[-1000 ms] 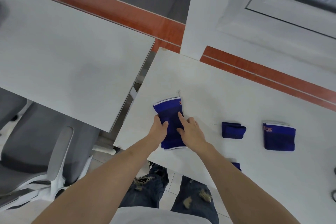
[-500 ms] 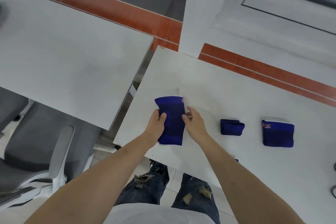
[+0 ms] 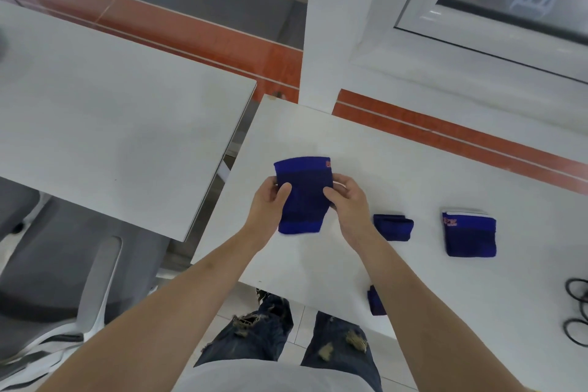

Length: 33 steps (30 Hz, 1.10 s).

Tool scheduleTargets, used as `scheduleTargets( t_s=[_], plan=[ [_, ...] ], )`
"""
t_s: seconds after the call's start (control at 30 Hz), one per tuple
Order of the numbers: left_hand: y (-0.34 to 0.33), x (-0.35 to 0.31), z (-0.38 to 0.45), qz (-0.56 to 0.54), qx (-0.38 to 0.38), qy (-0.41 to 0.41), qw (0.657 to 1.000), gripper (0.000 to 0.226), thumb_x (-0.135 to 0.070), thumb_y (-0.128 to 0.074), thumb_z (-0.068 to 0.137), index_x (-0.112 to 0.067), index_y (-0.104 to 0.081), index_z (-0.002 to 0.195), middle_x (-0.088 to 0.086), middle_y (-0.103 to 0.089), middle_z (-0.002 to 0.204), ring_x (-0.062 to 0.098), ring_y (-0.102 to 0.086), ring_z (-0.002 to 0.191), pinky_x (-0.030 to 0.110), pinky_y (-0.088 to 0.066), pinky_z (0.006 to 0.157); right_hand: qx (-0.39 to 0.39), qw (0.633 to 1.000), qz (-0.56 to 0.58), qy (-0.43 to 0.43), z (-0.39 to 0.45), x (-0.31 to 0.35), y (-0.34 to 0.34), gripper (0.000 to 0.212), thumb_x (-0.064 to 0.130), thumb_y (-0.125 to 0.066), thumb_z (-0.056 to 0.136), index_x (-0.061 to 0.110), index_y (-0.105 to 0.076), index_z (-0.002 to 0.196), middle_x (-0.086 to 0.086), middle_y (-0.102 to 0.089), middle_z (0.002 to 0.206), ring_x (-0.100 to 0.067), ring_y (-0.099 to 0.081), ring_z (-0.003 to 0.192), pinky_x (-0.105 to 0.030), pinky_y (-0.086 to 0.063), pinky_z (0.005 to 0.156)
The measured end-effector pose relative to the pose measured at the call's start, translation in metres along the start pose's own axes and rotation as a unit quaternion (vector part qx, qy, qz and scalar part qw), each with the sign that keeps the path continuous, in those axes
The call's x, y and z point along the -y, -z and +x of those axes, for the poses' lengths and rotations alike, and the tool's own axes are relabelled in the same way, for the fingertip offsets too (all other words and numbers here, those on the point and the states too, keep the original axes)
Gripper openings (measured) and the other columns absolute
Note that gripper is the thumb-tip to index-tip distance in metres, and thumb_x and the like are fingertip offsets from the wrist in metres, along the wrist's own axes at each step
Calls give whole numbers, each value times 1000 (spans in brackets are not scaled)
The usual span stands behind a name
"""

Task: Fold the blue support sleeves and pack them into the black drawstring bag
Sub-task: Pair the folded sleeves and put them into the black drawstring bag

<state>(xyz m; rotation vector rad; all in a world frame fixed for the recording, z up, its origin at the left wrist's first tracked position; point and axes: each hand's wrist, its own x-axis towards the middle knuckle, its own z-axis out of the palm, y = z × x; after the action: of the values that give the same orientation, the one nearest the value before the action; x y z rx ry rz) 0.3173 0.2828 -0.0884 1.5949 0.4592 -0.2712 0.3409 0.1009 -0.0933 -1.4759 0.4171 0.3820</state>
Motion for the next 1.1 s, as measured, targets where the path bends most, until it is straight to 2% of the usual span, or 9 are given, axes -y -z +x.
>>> scheduleTargets(
  t_s=[0.1, 0.2, 0.3, 0.4, 0.6, 0.7, 0.83, 1.03, 1.1],
  plan=[
    [1, -8, 3, 35, -14, -64, 997, 9, -19, -60, 102, -17, -65, 109, -1, -69, 111, 14, -67, 102, 22, -56, 83, -16, 998, -24, 61, -9, 9, 8, 19, 12, -62, 101, 14, -66, 120, 0, -78, 110, -18, -73, 104, -34, -59, 92],
    [8, 0, 0, 160, -22, -131, 978, 14, -19, -64, 101, -22, -69, 113, -22, -63, 108, 8, -58, 109, 15, -45, 92, -38, 988, -108, 101, -16, -2, 23, 16, 14, -65, 99, 22, -68, 113, 7, -76, 109, -15, -70, 107, -34, -56, 94],
    [13, 23, -9, 260, -9, -164, 951, 15, -19, -68, 99, -15, -71, 113, -26, -57, 99, 9, -55, 104, 20, -45, 90, -29, 973, -206, 100, -25, -32, 36, 14, 21, -65, 99, 31, -66, 109, 16, -73, 106, -9, -65, 111, -33, -52, 95],
    [12, 54, -16, 298, 32, -125, 946, 16, -22, -69, 98, -13, -72, 111, -13, -62, 102, 13, -57, 104, 30, -50, 92, -7, 968, -238, 81, -34, -59, 43, 17, 16, -62, 101, 27, -66, 114, 21, -71, 107, -4, -64, 107, -23, -50, 91],
    [7, 83, -15, 273, 63, -4, 960, 14, -29, -59, 102, -28, -64, 115, -8, -68, 105, 8, -62, 102, 32, -52, 88, -5, 959, -281, 38, -27, -80, 44, 10, 21, -56, 105, 21, -62, 113, 9, -72, 106, -4, -66, 96, -13, -47, 76],
    [-1, 79, -8, 259, 40, 43, 964, 11, -29, -59, 101, -25, -63, 111, -8, -69, 102, 12, -64, 97, 39, -56, 87, -27, 951, -308, 8, -16, -79, 39, 8, 28, -56, 105, 25, -60, 111, 8, -69, 95, -7, -64, 84, -21, -45, 70],
    [-11, 74, 2, 279, 2, 84, 957, 14, -32, -60, 99, -26, -55, 111, -8, -68, 103, 16, -66, 91, 41, -58, 79, -54, 934, -353, -35, -1, -78, 35, 17, 38, -57, 102, 23, -62, 109, 6, -69, 94, -16, -66, 84, -35, -53, 75],
    [-22, 69, 13, 355, -21, 101, 929, 20, -34, -55, 100, -26, -40, 111, -3, -66, 93, 22, -65, 79, 36, -50, 62, -89, 911, -395, -85, 10, -81, 31, 23, 46, -58, 99, 24, -64, 104, 8, -71, 96, -18, -67, 90, -38, -56, 79],
    [-24, 66, 14, 399, -34, 72, 913, 24, -30, -59, 98, -23, -39, 110, -1, -65, 93, 23, -64, 80, 38, -50, 63, -93, 903, -409, -93, 13, -80, 30, 24, 48, -59, 98, 25, -65, 103, 8, -72, 97, -19, -67, 90, -38, -56, 78]
  ],
)
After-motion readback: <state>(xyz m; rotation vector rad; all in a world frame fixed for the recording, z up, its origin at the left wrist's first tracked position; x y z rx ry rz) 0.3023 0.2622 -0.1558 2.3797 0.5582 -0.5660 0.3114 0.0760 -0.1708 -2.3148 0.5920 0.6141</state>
